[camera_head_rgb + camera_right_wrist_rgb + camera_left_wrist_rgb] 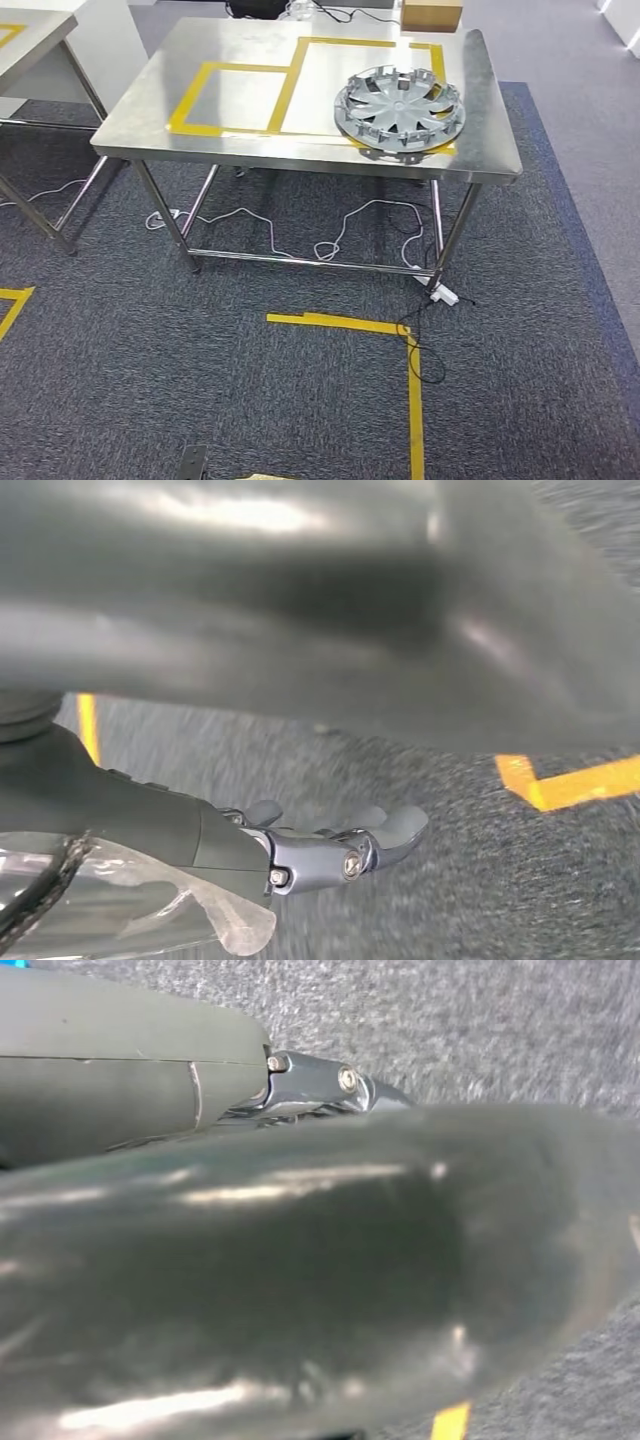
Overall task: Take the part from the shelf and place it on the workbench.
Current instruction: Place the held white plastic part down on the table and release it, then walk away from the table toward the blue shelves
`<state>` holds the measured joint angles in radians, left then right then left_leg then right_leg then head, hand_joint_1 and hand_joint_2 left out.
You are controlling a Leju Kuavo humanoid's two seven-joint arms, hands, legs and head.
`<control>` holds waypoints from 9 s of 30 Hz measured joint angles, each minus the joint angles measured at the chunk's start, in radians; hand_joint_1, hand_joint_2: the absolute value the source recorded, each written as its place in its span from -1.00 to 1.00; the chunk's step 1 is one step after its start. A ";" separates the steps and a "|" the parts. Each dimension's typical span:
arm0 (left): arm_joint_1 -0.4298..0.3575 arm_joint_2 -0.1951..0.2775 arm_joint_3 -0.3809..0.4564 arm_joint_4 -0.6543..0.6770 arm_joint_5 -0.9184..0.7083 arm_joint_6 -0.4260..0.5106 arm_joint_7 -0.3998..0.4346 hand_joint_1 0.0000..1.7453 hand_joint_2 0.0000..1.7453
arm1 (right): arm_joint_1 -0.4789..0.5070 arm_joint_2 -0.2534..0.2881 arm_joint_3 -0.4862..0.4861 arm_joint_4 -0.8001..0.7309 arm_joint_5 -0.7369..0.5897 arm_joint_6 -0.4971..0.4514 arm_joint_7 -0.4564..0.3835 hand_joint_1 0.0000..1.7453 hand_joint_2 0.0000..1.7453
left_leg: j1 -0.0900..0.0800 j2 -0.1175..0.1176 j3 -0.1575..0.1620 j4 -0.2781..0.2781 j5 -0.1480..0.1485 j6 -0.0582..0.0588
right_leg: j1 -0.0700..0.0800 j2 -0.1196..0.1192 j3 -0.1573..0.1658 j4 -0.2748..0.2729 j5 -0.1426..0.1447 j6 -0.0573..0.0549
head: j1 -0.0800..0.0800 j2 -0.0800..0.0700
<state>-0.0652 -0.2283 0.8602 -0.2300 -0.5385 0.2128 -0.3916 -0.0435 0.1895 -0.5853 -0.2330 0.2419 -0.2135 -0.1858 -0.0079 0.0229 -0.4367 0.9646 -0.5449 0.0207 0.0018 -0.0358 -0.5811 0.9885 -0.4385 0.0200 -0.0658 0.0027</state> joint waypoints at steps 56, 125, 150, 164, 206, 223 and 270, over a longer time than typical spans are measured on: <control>0.013 0.007 0.013 0.000 -0.048 -0.022 0.035 -1.00 -1.00 | 0.015 -0.001 0.394 0.044 0.399 0.064 0.131 -1.00 -1.00 | 0.017 -0.021 -0.213 0.240 0.010 -0.037 | -0.021 -0.029 0.061 -0.004 -0.068 -0.017 | -0.014 0.000; -0.016 -0.046 0.097 -0.001 -0.019 0.091 0.045 -1.00 -1.00 | 0.032 -0.021 0.306 0.047 0.400 0.095 0.096 -1.00 -1.00 | -0.009 0.039 -0.140 0.064 0.062 0.003 | -0.002 -0.093 0.086 0.006 -0.115 0.005 | -0.004 0.000; -0.012 0.028 0.191 -0.001 0.046 0.021 0.068 -1.00 -1.00 | 0.016 -0.039 0.392 0.048 0.543 0.152 0.111 -1.00 -1.00 | 0.013 -0.023 -0.243 0.278 -0.003 -0.028 | -0.014 -0.026 0.068 0.009 -0.093 -0.020 | -0.005 0.000; -0.021 0.008 0.161 -0.001 -0.029 0.062 0.061 -1.00 -1.00 | 0.016 -0.040 0.348 0.046 0.439 0.111 0.070 -1.00 -1.00 | 0.004 -0.064 -0.133 0.056 0.065 0.022 | -0.012 0.034 -0.081 0.309 -0.223 0.025 | 0.005 0.000; -0.026 0.000 0.166 0.002 -0.042 0.077 0.078 -1.00 -1.00 | 0.017 -0.050 0.305 0.046 0.546 0.038 0.065 -1.00 -1.00 | 0.009 -0.084 -0.179 0.150 0.009 -0.034 | -0.024 0.061 0.066 0.007 -0.088 -0.017 | -0.008 0.000; -0.028 0.001 0.173 0.002 -0.054 0.125 0.115 -1.00 -1.00 | 0.011 -0.050 0.352 0.045 0.593 0.018 0.072 -1.00 -1.00 | 0.004 -0.028 -0.131 0.044 0.072 0.018 | -0.009 0.023 -0.008 0.225 -0.236 0.019 | 0.002 0.000; -0.026 -0.013 0.188 0.003 -0.047 0.119 0.043 -1.00 -1.00 | 0.016 -0.076 0.213 0.044 0.480 0.024 0.112 -1.00 -1.00 | 0.008 -0.034 -0.263 0.337 -0.068 -0.038 | -0.018 0.030 0.036 0.031 -0.085 -0.029 | -0.009 0.000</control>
<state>-0.0908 -0.2417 1.0483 -0.2270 -0.5858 0.3318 -0.3483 -0.0271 0.1137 -0.3726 -0.1892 0.7222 -0.1898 -0.0742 -0.0002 -0.0113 -0.6998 1.3013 -0.6134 -0.0173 -0.0158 -0.0060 -0.5455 1.0194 -0.5234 -0.0093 -0.0750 0.0027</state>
